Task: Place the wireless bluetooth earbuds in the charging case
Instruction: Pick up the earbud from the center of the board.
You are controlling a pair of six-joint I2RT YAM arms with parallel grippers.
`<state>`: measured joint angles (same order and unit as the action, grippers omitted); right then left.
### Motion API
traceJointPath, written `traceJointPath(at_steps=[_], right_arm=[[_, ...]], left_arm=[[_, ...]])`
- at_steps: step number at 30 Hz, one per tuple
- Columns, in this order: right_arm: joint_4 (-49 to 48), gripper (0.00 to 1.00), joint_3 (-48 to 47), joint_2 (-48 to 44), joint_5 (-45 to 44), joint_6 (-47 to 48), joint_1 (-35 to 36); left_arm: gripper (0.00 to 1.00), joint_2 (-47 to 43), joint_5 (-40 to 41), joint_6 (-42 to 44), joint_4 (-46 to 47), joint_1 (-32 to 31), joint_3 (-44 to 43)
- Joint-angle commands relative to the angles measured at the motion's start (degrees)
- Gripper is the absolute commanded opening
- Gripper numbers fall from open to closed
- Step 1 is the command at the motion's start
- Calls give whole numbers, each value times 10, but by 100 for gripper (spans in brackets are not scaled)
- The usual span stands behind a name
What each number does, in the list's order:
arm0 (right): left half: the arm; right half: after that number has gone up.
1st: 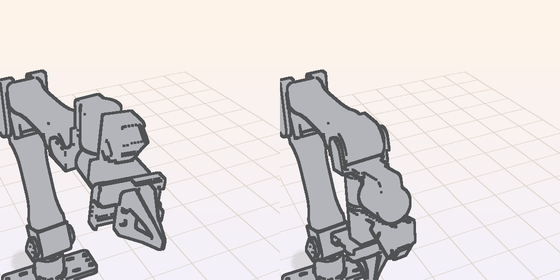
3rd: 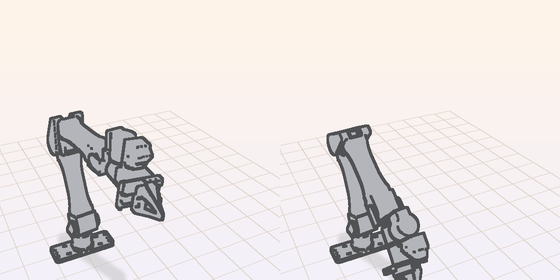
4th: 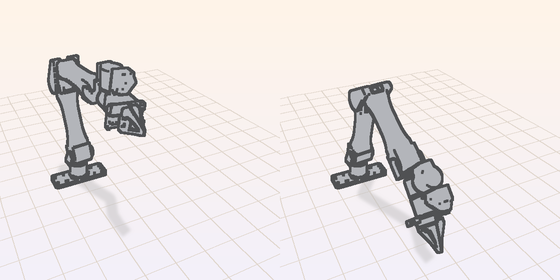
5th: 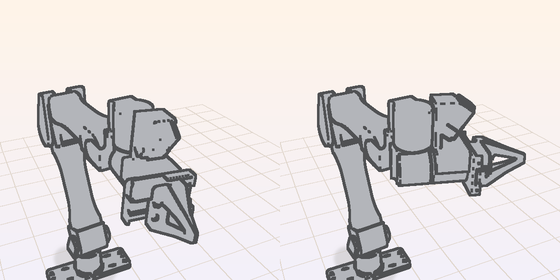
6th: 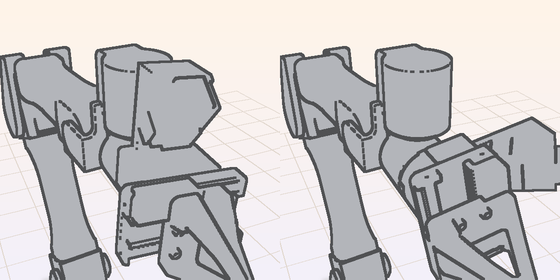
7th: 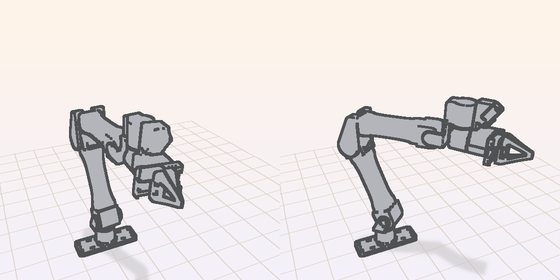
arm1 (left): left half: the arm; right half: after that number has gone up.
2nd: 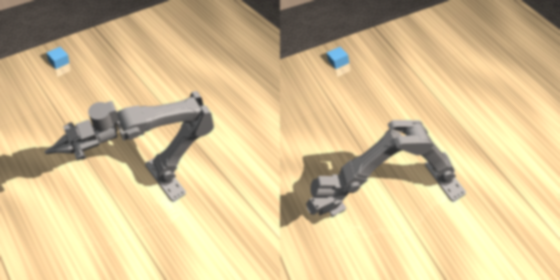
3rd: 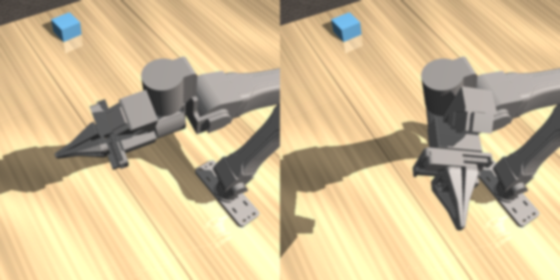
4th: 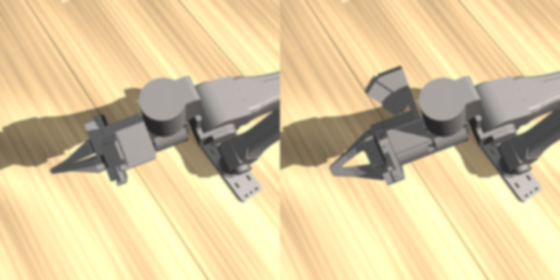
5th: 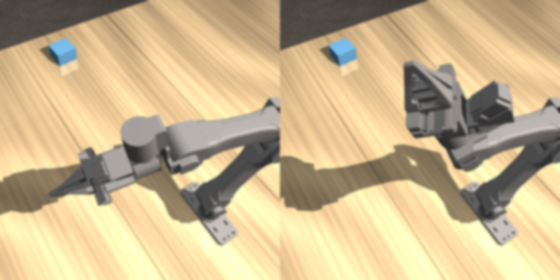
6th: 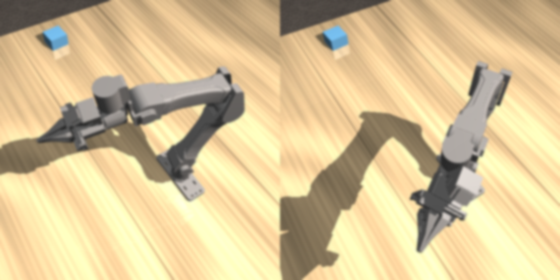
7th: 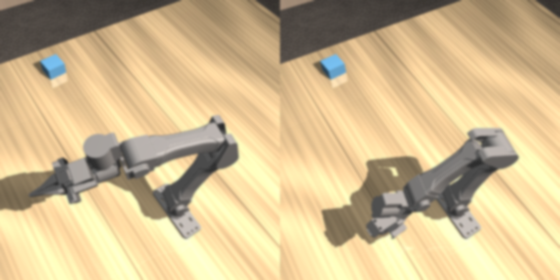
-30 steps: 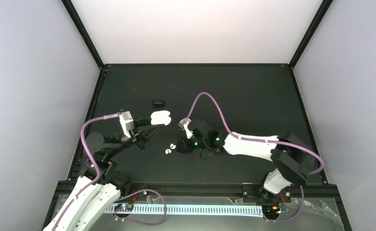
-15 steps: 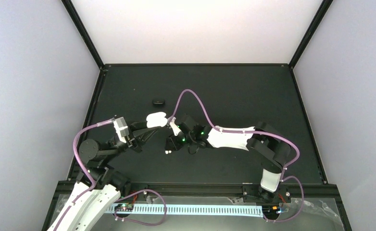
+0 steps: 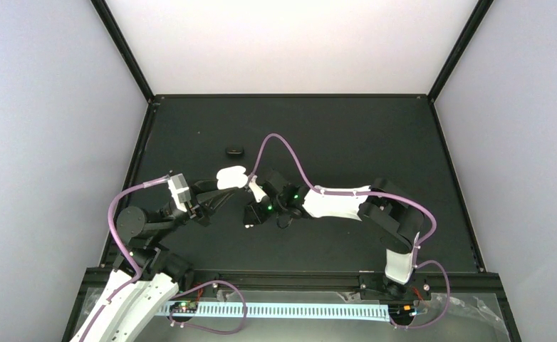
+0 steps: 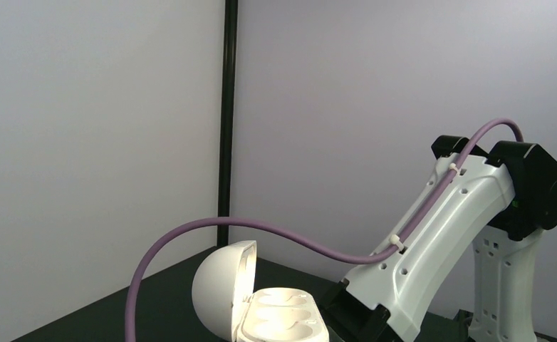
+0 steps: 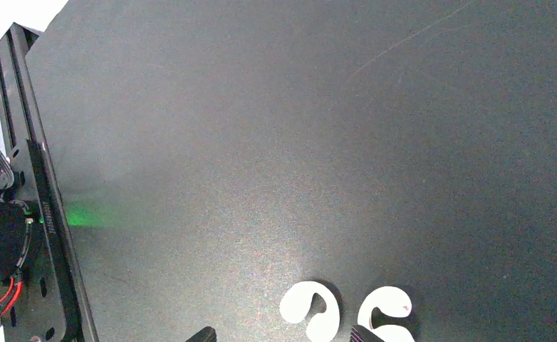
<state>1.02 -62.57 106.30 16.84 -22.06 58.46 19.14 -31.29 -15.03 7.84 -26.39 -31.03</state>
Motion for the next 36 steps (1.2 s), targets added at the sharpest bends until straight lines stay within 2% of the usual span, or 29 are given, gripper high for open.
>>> traceJointPath(at_steps=[1,10,17,36], right_arm=[[0,48,-11,5,-7,22,0],[19,33,-13,17,-1,44,1],[26,31,-29,38,7,42,12],[51,23,-41,67,-53,8,15]], left_arm=[[2,3,3,8,2,-4,-9],[1,4,2,6,7,-4,-8],[2,5,2,7,6,-4,-8],[2,3,3,6,6,-4,-7]])
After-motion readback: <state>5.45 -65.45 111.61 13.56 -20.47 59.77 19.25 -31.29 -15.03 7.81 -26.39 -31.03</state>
